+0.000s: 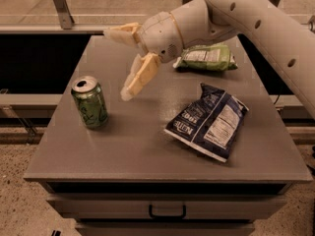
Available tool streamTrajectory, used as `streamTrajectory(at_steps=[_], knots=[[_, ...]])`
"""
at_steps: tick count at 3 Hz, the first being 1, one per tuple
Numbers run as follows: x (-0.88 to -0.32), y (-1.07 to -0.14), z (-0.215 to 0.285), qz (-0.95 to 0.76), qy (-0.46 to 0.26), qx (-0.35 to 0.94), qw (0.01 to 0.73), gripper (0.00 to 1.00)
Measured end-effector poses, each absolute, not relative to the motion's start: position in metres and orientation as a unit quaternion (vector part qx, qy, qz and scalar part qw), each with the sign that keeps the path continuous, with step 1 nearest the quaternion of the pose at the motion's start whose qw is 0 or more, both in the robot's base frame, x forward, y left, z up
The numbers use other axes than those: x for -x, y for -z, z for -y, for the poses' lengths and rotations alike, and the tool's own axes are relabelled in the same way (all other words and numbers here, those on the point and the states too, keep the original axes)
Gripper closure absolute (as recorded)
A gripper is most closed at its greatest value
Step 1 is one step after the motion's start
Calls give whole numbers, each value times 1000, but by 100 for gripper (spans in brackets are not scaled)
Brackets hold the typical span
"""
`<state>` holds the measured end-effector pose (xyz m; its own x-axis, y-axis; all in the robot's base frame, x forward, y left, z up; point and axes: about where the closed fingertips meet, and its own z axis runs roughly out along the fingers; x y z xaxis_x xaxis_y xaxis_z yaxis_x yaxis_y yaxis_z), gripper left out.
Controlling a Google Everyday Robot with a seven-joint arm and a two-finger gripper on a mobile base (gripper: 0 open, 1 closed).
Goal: Move green can near blue chip bag
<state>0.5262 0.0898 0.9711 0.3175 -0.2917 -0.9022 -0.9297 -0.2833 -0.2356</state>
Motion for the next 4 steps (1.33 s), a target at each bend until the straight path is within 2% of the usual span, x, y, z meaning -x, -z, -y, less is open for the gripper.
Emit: streamTrajectory(at_steps=[4], knots=[[-522,-924,-126,-397,-419,713,399,0]])
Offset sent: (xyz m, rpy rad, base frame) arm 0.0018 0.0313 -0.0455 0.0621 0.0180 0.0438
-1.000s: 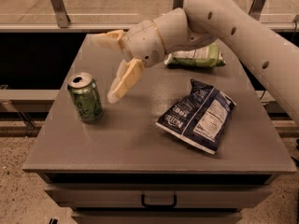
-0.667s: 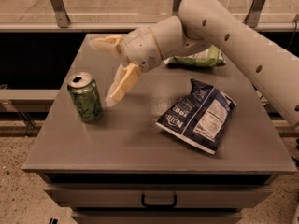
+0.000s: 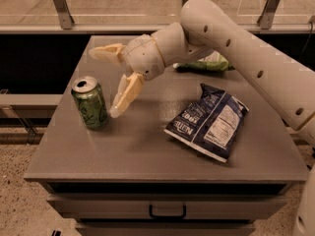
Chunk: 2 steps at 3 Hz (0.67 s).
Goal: Move green can near blue chip bag
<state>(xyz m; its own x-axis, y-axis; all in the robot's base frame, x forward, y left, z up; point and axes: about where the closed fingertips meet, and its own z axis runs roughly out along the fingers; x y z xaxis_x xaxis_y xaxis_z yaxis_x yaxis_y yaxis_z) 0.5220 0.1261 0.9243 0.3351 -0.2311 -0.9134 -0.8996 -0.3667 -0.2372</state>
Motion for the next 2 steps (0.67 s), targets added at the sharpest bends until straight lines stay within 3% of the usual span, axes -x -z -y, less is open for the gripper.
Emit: streamTrajectory(at_steps=[1,2], knots=[[-518,-917,-131,-391,-432,719,378,0],[-511,-912,-135,-387,-449,721,359,16]])
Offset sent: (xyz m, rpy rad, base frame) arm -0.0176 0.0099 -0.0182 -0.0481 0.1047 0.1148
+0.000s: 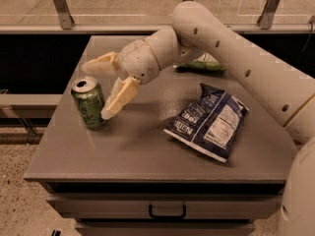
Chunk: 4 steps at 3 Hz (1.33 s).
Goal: Move green can near blue chip bag
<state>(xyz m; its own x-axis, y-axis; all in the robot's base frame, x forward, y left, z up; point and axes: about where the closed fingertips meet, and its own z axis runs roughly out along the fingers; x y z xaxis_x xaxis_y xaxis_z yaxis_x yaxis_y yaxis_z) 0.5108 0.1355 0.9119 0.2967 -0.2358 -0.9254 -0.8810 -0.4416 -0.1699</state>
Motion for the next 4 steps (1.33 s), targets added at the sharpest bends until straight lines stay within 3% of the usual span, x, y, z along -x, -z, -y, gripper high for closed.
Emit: streamTrajectory(at_steps=[3,4], knots=[[-500,-899,-151,-394,-476,725,304,87],[-518,-904,-142,-411,-466,718,313,100]])
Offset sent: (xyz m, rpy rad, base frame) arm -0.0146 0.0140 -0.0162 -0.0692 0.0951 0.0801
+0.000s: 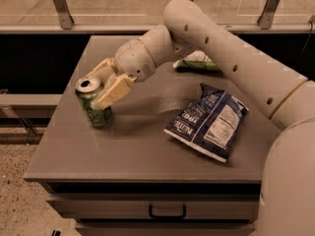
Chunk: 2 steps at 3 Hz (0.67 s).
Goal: Move green can near blue chip bag
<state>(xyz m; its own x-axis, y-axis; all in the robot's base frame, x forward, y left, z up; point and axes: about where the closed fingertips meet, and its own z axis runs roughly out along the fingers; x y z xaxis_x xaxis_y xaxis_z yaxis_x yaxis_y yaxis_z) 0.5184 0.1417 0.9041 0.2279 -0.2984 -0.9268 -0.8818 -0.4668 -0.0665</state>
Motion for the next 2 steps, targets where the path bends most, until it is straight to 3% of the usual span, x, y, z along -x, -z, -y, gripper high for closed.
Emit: streamTrajectory(at_steps=[2], knots=[[-589,-921,-87,-470,-429,677,370,100]])
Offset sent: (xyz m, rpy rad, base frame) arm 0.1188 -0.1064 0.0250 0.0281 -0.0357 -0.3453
